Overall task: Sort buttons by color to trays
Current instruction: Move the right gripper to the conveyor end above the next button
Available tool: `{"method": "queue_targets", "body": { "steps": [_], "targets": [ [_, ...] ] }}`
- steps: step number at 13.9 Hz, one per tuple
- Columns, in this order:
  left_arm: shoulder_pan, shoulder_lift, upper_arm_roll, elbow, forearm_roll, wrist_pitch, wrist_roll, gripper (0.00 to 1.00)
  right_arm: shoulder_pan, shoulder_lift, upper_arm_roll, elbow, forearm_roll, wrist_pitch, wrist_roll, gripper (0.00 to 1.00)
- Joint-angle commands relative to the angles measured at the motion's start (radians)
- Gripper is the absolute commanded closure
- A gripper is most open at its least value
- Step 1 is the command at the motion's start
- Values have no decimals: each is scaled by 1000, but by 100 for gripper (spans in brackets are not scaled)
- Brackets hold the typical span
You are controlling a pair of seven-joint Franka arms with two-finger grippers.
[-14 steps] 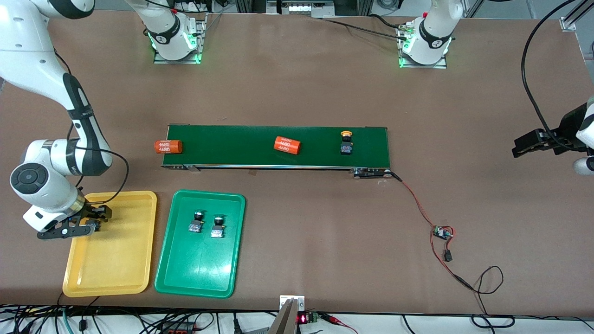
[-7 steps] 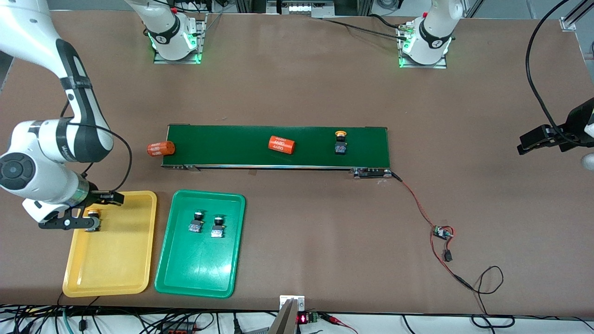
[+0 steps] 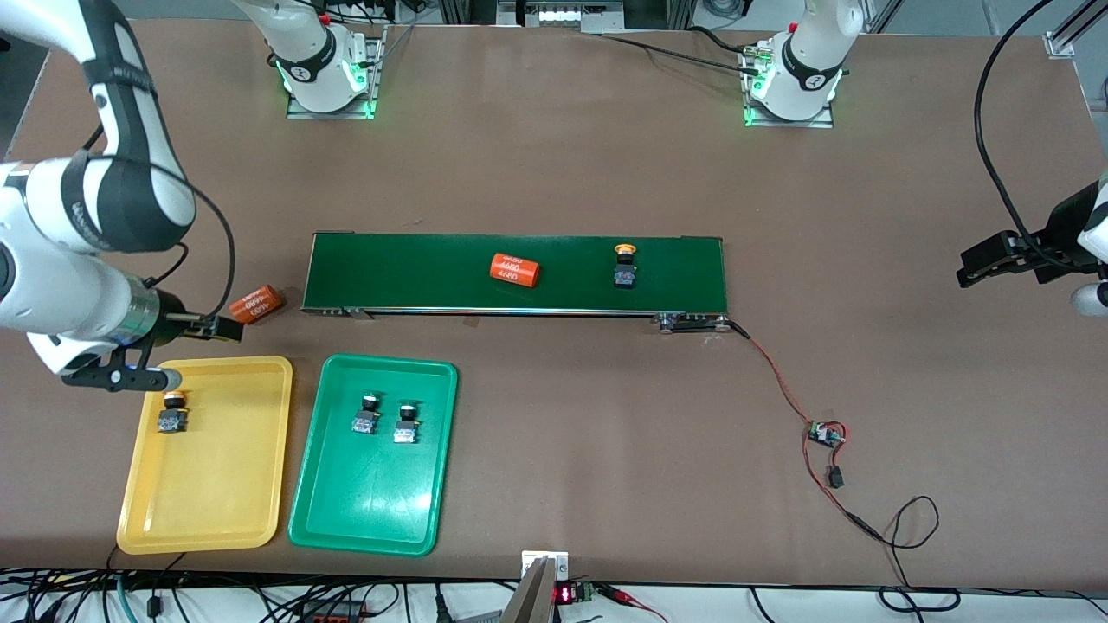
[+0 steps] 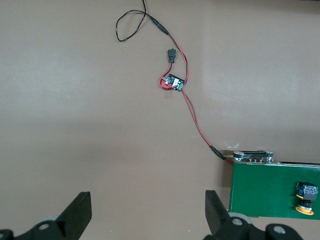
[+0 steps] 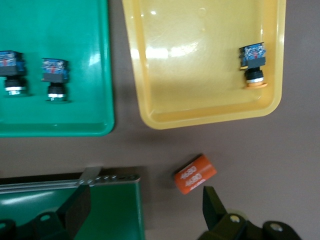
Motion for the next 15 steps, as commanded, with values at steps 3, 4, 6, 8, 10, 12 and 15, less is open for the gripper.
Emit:
{"method": "queue_targets", "body": {
  "steps": [3, 4, 6, 8, 10, 12, 15],
  "targets": [
    [8, -8, 1, 4, -10, -17, 22, 0, -2, -69, 140, -23, 24, -69, 175, 0],
    [8, -10, 3, 4, -13, -17, 22, 0, 0, -70, 172, -32, 27, -66, 186, 0],
    [-43, -16, 47, 3, -16, -17, 22, 0, 0, -71, 211, -54, 29, -49, 221, 0],
    [-135, -22, 142, -3, -18, -17, 22, 0, 1, -71, 255, -81, 29, -20, 273, 0],
    [-134, -39, 133, -14, -20, -18, 22, 0, 9, -69, 291, -104, 29, 1, 333, 0],
    [-131, -40, 131, -13, -21, -21, 21, 0, 27, -66, 314, -115, 29, 32, 391, 0],
    [-128, -44, 131, -13, -21, -46, 19, 0, 93, -51, 320, -123, 29, 56, 486, 0]
  ]
}}
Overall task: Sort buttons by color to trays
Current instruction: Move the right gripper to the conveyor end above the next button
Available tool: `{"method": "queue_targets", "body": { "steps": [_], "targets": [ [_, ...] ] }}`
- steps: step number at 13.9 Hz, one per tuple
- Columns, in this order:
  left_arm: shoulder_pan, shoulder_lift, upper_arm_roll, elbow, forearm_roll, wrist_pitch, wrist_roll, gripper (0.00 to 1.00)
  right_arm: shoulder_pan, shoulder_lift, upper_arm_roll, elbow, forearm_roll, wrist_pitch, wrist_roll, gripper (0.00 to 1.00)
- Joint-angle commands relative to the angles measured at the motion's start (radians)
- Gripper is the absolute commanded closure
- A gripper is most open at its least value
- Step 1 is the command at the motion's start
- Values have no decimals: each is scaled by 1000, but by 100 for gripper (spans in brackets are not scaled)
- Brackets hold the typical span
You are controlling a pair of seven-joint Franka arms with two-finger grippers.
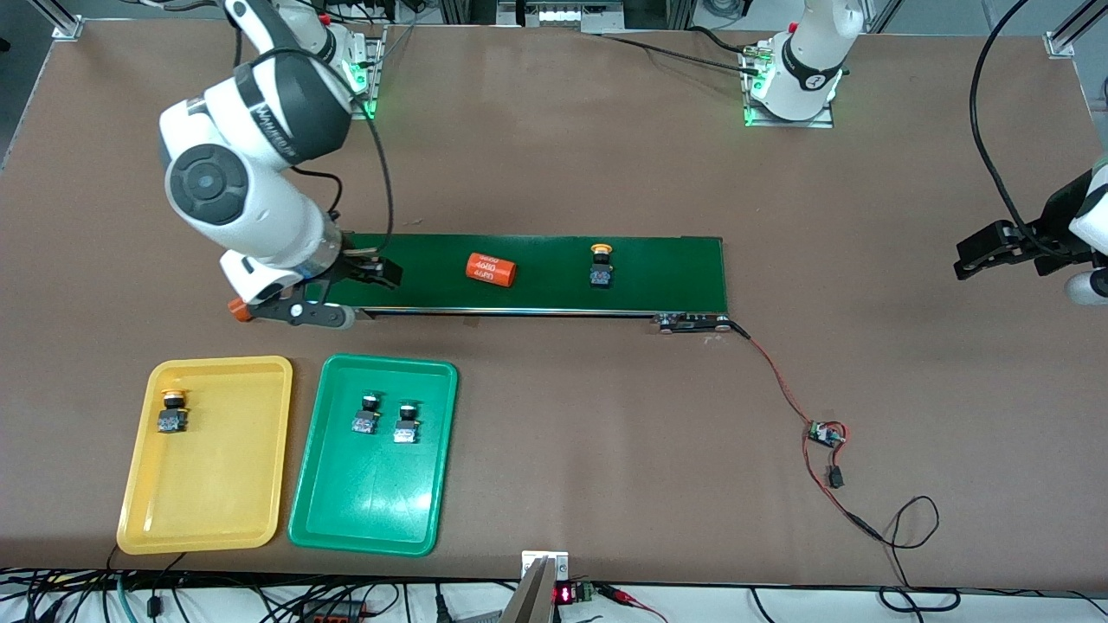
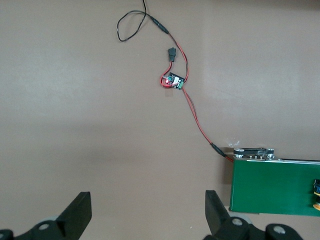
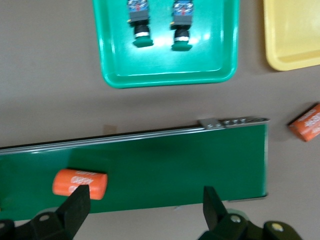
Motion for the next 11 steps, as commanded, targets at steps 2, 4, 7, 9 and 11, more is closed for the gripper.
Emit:
{"method": "queue_targets", "body": {
  "steps": [2, 4, 7, 9, 11],
  "targets": [
    [-7, -21, 17, -13, -27, -30, 14, 0, 72, 5, 3, -22, 13, 31, 124, 0],
    [6, -19, 19, -13, -29, -24, 17, 0, 120, 22, 3, -20, 7, 52, 188, 0],
    [7, -21, 19, -8, -29, -35, 21, 0, 203, 67, 0, -20, -2, 124, 298, 0],
    [7, -21, 17, -4, -29, -51, 21, 0, 244, 88, -6, -20, -4, 160, 345, 0],
    [7, -21, 17, -2, -29, -51, 21, 0, 272, 102, -6, -19, -13, 178, 400, 0]
  ]
}}
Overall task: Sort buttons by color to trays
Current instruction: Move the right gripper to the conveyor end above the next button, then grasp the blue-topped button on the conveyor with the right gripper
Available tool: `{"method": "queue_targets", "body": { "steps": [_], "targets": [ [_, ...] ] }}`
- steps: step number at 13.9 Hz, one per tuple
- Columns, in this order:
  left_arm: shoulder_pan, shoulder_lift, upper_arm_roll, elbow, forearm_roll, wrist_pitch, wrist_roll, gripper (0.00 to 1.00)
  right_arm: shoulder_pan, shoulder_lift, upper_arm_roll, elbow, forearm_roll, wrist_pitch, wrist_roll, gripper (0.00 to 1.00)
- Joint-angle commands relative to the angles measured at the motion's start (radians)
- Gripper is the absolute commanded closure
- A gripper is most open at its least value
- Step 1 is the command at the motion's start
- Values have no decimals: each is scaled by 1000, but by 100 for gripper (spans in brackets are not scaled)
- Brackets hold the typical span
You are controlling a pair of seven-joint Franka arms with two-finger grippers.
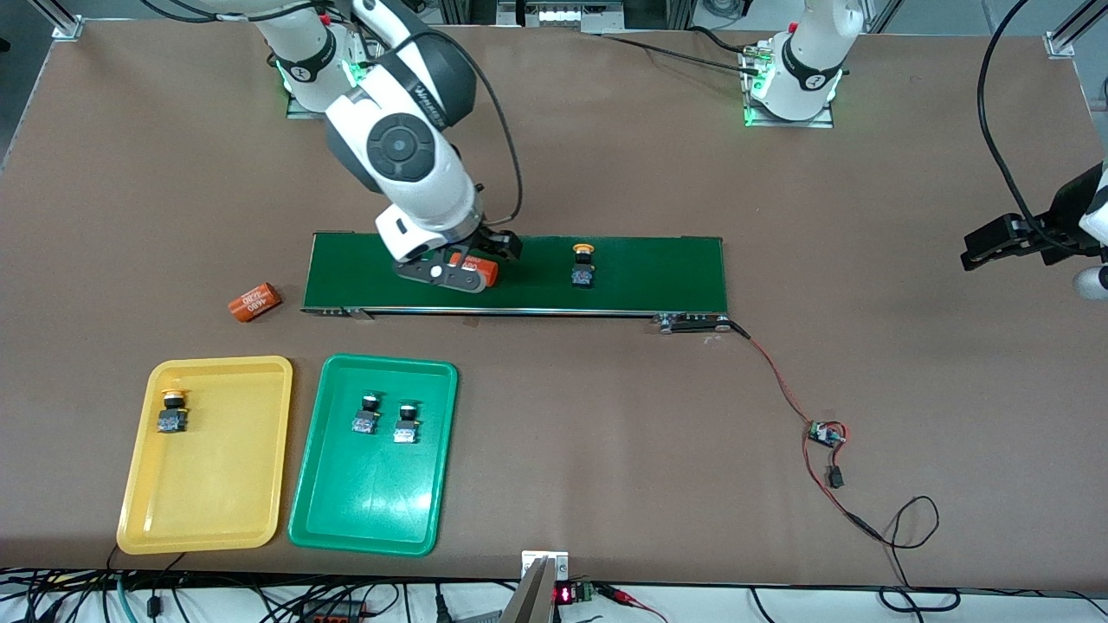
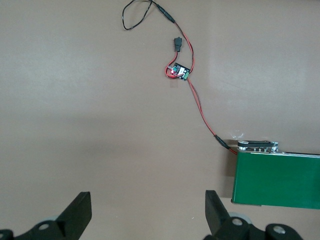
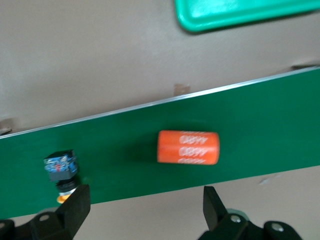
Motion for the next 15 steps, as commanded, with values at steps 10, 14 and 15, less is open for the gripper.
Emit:
{"method": "queue_targets", "body": {
  "steps": [10, 14, 15],
  "targets": [
    [8, -9, 16, -2, -45, -6, 22, 0, 124, 87, -8, 13, -116, 51, 252, 0],
    [31, -4, 18, -2, -80, 14, 22, 0, 147, 98, -28, 17, -114, 56, 255, 0],
    [32, -4, 18, -5, -79, 37, 22, 0, 152, 99, -31, 17, -114, 56, 256, 0]
  ]
}}
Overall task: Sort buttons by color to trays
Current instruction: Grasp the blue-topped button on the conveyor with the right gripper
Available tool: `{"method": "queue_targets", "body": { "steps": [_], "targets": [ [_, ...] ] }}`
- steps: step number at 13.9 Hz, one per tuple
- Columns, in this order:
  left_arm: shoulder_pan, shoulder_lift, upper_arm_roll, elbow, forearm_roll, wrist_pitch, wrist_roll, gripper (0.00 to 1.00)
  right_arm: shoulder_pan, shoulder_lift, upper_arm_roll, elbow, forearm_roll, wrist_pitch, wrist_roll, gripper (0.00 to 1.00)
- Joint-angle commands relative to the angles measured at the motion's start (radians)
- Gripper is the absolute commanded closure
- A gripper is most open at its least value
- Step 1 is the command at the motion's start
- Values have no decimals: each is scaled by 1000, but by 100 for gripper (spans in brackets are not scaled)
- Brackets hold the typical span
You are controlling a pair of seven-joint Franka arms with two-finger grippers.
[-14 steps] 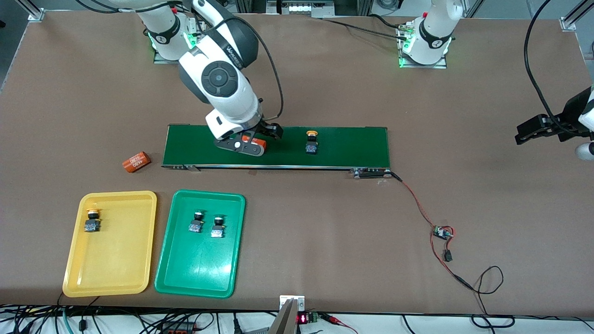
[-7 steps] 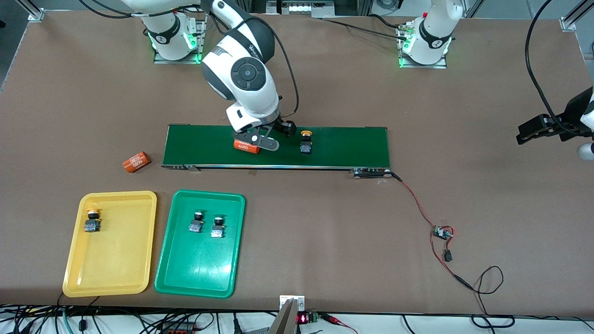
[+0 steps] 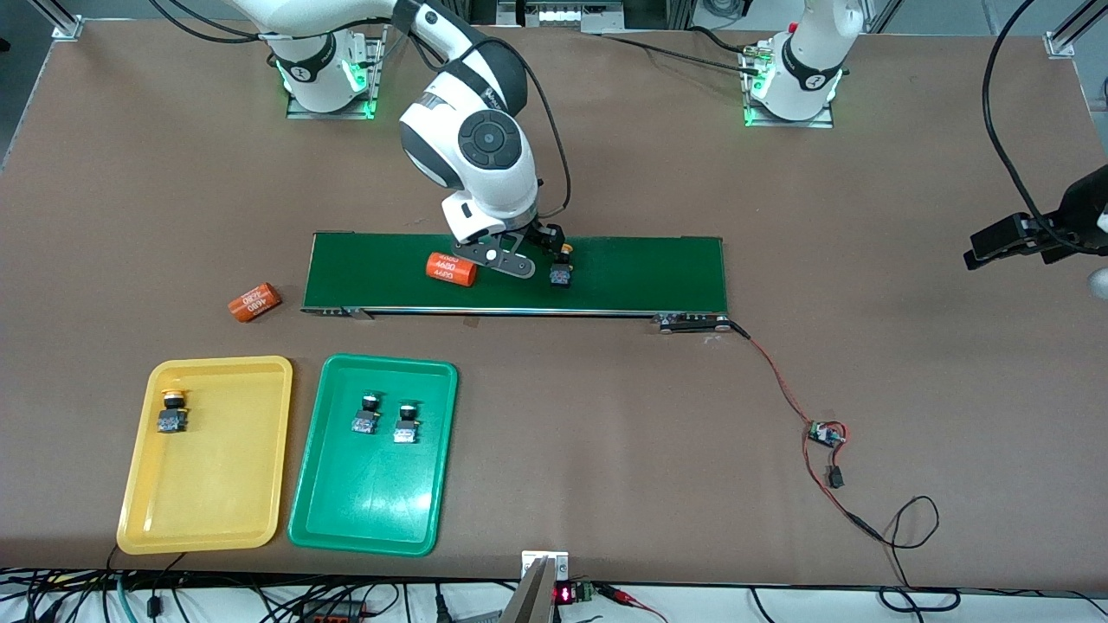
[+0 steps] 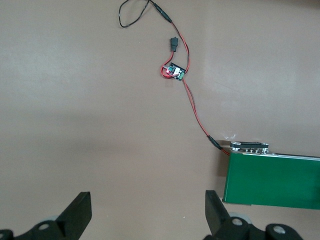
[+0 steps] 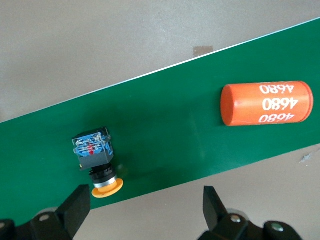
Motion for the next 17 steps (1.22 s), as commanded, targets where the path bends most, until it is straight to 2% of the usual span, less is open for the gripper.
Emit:
{"method": "queue_targets", "body": {
  "steps": [1, 3, 6, 9, 17],
  "targets": [
    [10, -3, 4, -5, -26, 32, 21, 0, 26, 13, -19, 16, -12, 6, 23, 0],
    [8, -2, 3, -5, -24, 32, 21, 0, 29, 24, -19, 16, -22, 18, 12, 0],
    [5, -6, -8, -5, -21, 19, 21, 0, 35, 45, -19, 16, -84, 43, -19, 0],
    [-4, -9, -23, -5, -17, 15, 17, 0, 60, 70, -19, 15, -98, 84, -16, 0],
    [-2, -8, -25, -11, -6, 24, 21, 0, 52, 116, -22, 7, -154, 86, -16, 0]
  ]
}}
